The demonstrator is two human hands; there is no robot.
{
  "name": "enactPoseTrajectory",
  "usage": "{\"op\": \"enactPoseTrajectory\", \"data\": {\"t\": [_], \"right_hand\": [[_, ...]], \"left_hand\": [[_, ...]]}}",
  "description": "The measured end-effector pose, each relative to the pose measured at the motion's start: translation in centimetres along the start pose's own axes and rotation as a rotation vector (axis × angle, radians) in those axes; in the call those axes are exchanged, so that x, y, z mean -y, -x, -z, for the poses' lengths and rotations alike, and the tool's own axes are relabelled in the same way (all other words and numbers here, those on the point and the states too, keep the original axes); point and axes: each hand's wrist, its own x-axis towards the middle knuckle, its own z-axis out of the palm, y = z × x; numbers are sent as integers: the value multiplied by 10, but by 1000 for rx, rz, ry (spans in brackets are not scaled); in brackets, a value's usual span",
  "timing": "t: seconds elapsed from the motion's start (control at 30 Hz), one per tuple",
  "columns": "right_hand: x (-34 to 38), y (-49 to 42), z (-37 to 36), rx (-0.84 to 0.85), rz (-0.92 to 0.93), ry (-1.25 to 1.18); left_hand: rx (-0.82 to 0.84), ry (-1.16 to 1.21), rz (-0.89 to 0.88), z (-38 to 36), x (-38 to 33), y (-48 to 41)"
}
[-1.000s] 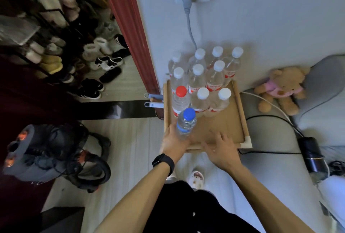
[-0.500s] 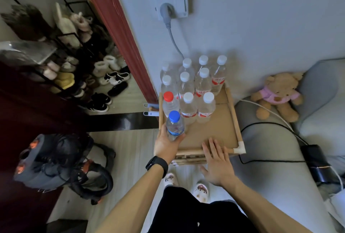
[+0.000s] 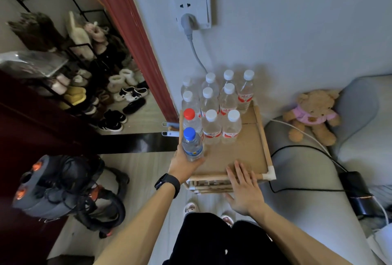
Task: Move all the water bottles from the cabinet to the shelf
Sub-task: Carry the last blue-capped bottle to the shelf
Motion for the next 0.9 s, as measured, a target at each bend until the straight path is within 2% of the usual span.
{"op": "enactPoseTrajectory", "data": {"t": [0.17, 0.47, 0.77, 0.9], "right_hand": [[3, 1, -2, -42, -13, -10], [4, -1, 3, -9, -24, -72], [5, 0, 5, 6, -34, -76], [5, 0, 8, 15, -29, -74]], "left_hand": [[-164, 28, 24, -14, -8, 0], [19, 64, -44, 5, -3, -6], [-159, -29, -22, -8, -3, 12], [-131, -29, -48, -5, -2, 10]]}}
